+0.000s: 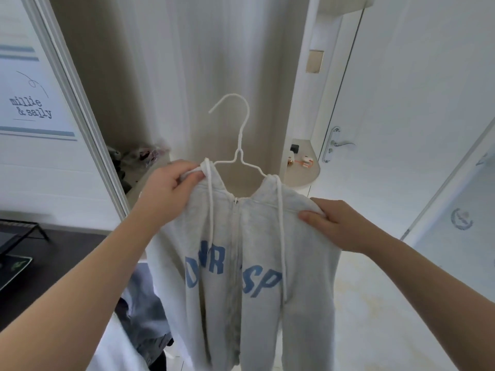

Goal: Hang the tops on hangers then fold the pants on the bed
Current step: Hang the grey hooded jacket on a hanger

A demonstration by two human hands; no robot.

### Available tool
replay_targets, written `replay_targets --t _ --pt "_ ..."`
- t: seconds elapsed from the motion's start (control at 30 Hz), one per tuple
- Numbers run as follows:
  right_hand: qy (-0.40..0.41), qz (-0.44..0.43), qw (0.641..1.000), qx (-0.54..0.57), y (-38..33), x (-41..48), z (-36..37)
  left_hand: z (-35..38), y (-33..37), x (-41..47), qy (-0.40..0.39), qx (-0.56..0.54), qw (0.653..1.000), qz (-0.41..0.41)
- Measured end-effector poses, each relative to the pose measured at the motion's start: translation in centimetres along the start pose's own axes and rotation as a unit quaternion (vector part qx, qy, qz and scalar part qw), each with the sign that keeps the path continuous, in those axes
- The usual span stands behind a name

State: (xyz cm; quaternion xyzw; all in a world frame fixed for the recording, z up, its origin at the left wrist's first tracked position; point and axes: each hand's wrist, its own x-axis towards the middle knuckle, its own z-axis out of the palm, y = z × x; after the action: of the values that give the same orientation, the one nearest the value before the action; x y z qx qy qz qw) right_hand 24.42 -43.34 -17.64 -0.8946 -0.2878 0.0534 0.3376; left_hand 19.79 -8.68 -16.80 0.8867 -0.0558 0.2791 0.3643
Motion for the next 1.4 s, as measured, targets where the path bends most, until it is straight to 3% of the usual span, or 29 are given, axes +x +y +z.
replay_targets --t 0.13,0.3,0.4,0.53,0.7,0.9,1.13,1.4 --pt "-0.032 -0.017 0.994 0.106 -3.3 0.6 -1.4 0.2 0.1 3.1 -0.003 0.048 0.998 0.049" --pt "-0.152 0.009 0.969 0.196 -6.8 1.7 -2.5 1.9 0.6 7.3 -0.004 0.117 0.993 0.029" --pt "-0.178 0.028 0.924 0.336 -8.6 3.0 -2.1 2.1 1.6 9.3 -0.002 0.075 0.997 0.0" --pt "-0.143 0.021 0.873 0.466 -10.3 5.8 -2.0 0.6 2.3 11.1 0.031 -0.025 0.997 -0.069" --pt "-0.096 -0.014 0.862 0.497 -13.1 11.3 -3.2 -1.8 3.5 9.0 0.078 -0.112 0.989 -0.053" --pt "-0.044 -0.068 0.87 0.486 -18.1 18.3 -6.3 -3.7 6.1 8.3 0.082 -0.161 0.983 -0.009" --pt "0.014 -0.119 0.896 0.429 -23.5 26.1 -10.5 -5.0 6.3 14.1 0.059 -0.019 0.998 -0.011" --pt "0.079 -0.163 0.885 0.43 -28.3 37.9 -17.3 -7.0 4.2 27.9 0.123 0.151 0.978 0.073"
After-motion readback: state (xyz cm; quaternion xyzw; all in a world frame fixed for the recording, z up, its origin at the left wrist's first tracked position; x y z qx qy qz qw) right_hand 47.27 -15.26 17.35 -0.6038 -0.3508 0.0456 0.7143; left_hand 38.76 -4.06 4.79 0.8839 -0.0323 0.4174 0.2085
